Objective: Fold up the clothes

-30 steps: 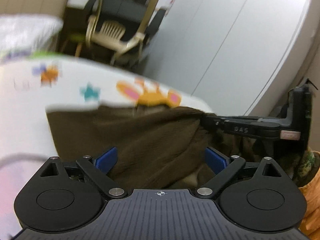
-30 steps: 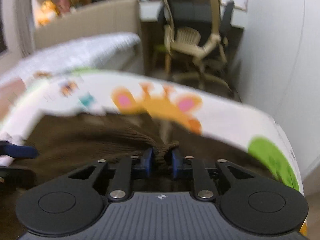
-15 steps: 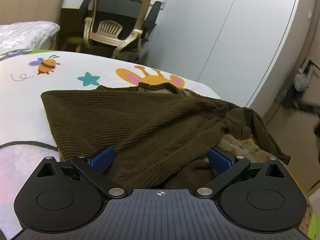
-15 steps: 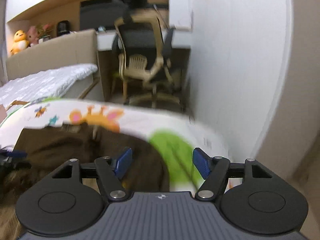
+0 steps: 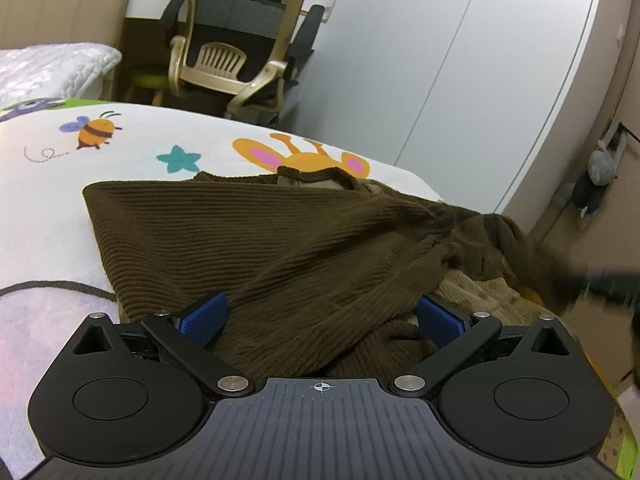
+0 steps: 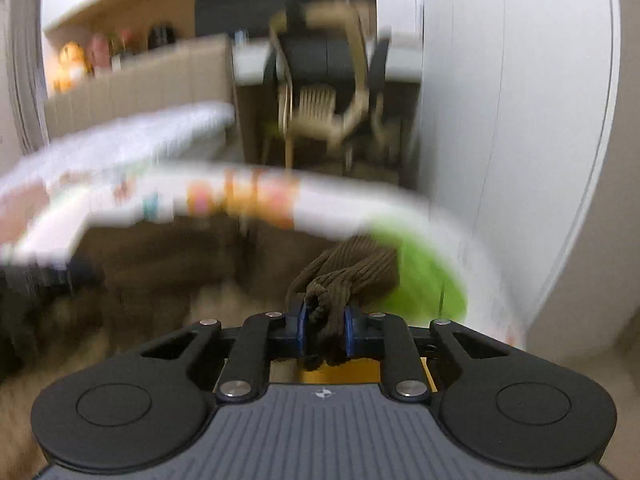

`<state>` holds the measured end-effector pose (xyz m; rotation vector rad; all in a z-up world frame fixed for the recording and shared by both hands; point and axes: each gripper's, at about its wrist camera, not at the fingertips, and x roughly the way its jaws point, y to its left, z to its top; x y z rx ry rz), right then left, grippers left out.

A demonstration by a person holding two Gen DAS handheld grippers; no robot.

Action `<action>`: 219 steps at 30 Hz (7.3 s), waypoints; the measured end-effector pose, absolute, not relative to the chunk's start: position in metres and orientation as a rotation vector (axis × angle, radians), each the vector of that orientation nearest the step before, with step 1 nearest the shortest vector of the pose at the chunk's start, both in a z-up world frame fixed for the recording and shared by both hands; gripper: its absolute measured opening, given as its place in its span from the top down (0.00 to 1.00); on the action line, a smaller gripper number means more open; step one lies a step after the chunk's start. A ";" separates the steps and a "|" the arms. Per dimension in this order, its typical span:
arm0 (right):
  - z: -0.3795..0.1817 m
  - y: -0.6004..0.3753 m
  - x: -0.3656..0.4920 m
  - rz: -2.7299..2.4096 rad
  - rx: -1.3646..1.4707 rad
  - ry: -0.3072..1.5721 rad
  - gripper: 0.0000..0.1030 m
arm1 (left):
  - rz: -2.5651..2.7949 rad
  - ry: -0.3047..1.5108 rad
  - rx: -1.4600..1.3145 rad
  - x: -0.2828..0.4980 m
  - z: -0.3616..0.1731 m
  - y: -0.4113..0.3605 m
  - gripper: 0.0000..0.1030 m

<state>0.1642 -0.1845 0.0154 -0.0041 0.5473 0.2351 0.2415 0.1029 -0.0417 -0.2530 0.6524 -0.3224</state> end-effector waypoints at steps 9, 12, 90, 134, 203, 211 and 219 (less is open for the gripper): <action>0.095 -0.084 0.216 0.520 0.040 0.452 0.84 | -0.323 0.634 -0.279 0.240 -0.043 0.105 0.00; 0.094 -0.027 0.235 0.629 0.022 0.505 0.80 | -0.331 0.625 -0.315 0.239 -0.044 0.110 0.00; -0.054 -0.179 -0.014 0.195 -0.556 0.504 0.03 | -0.200 0.664 0.016 -0.054 0.003 0.123 0.03; -0.040 -0.141 -0.058 0.480 -0.480 0.461 0.03 | -0.058 0.619 0.409 -0.020 -0.033 0.089 0.01; -0.052 -0.104 0.000 0.599 -0.357 0.671 0.71 | -0.037 0.462 0.213 0.082 0.009 0.054 0.01; -0.054 -0.069 -0.031 0.851 -0.429 0.661 0.85 | -0.026 0.475 0.206 0.076 0.007 0.060 0.01; -0.027 -0.100 -0.069 0.799 -0.453 0.529 0.46 | -0.087 0.506 0.276 0.034 -0.003 0.075 0.01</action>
